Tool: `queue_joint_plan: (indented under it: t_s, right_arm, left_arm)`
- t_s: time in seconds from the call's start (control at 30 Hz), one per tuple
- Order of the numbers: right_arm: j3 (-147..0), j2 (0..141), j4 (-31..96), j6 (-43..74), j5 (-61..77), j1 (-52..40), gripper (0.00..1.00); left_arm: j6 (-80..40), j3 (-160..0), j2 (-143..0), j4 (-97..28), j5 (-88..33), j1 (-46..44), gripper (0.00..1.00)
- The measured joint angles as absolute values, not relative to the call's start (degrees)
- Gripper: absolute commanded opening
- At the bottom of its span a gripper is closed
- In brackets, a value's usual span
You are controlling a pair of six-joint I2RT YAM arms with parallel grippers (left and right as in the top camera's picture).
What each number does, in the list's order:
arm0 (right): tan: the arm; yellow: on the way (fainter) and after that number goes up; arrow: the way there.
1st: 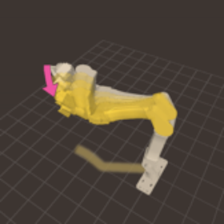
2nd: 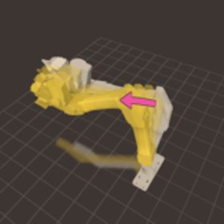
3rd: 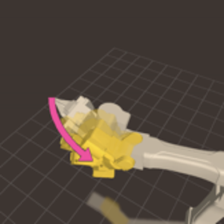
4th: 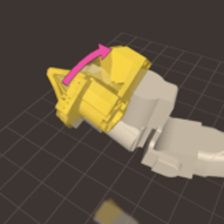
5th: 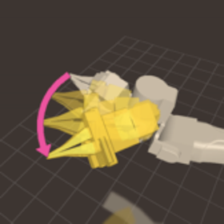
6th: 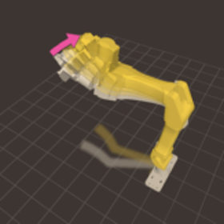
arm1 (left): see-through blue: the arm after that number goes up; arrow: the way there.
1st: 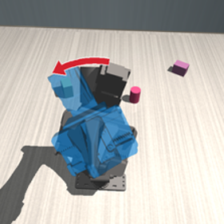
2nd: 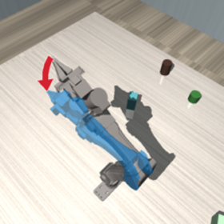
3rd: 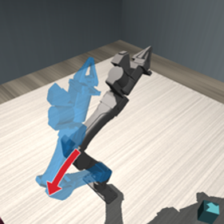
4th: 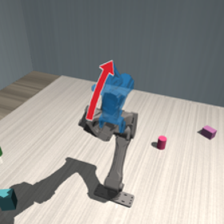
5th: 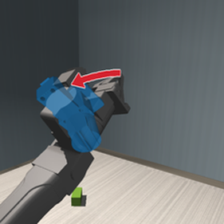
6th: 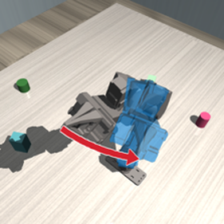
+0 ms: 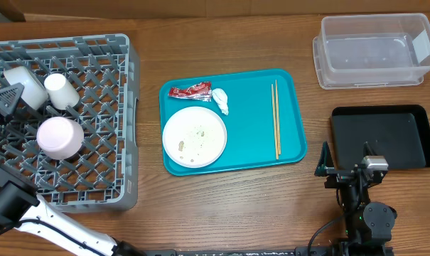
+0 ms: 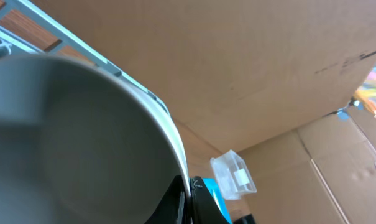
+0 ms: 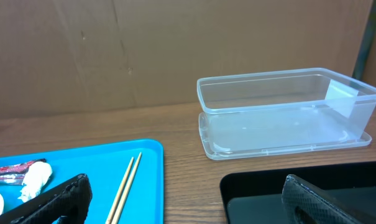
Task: Sort waste into correct bins and load items into the dishwasher
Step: 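Carry the white bowl to the dish rack and set it down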
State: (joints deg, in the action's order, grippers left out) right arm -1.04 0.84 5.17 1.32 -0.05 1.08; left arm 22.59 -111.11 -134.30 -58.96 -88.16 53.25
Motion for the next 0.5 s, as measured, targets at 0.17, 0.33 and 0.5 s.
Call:
queue_joint_plan:
  t_s: [0.17,0.33,0.5]
  right_arm:
    - [-1.04,0.84,5.17,1.30,-0.03,1.10,1.00]
    - [-1.04,0.84,5.17,1.30,-0.05,1.08,1.00]
    - [-1.04,0.84,5.17,1.28,-0.05,1.10,1.00]
  left_arm:
    - [21.82,-109.32,-134.30,-56.29,-89.58,53.67,0.14]
    - [17.72,-108.95,-134.30,-56.21,-88.25,54.33,0.08]
    - [13.43,-111.04,-133.62,-63.05,-80.31,56.14,0.31]
